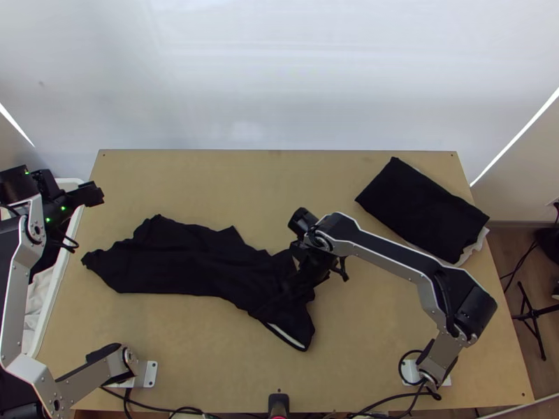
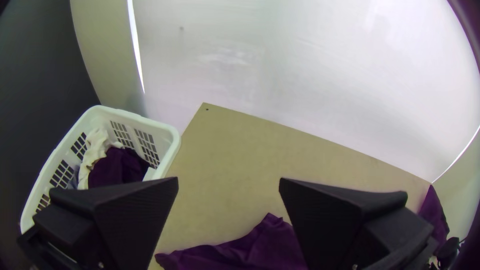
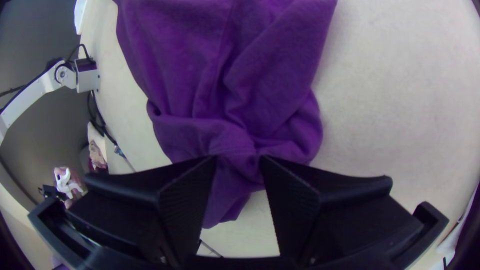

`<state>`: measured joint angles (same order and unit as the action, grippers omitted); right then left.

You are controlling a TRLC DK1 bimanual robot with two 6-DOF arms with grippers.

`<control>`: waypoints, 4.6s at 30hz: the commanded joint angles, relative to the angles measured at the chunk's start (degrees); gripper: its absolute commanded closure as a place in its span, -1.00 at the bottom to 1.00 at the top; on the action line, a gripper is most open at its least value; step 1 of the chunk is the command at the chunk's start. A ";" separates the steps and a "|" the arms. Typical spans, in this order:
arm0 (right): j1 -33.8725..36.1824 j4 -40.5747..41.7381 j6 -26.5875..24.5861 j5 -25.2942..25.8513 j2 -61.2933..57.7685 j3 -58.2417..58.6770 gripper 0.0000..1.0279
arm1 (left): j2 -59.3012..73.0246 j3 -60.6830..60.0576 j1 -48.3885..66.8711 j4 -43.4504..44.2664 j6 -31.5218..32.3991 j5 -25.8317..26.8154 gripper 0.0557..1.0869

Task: Fold the t-shirt

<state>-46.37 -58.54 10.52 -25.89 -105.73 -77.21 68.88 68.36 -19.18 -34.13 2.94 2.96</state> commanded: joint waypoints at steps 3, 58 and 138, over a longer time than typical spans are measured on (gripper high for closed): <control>-1.27 0.10 0.90 1.19 -2.02 -2.07 0.10 | 0.20 0.11 0.11 0.12 0.05 0.03 -0.90; 22.11 -7.11 -3.58 -1.53 17.14 7.69 0.95 | 21.82 -6.39 19.62 -3.84 -17.97 -9.99 -0.89; 27.21 -9.22 -8.77 -1.62 11.16 1.62 0.95 | -3.49 -1.30 17.42 -43.74 -25.79 -1.38 0.92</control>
<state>-19.64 -67.64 2.02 -27.51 -92.71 -75.53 73.84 76.82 -2.59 -70.94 -15.94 1.34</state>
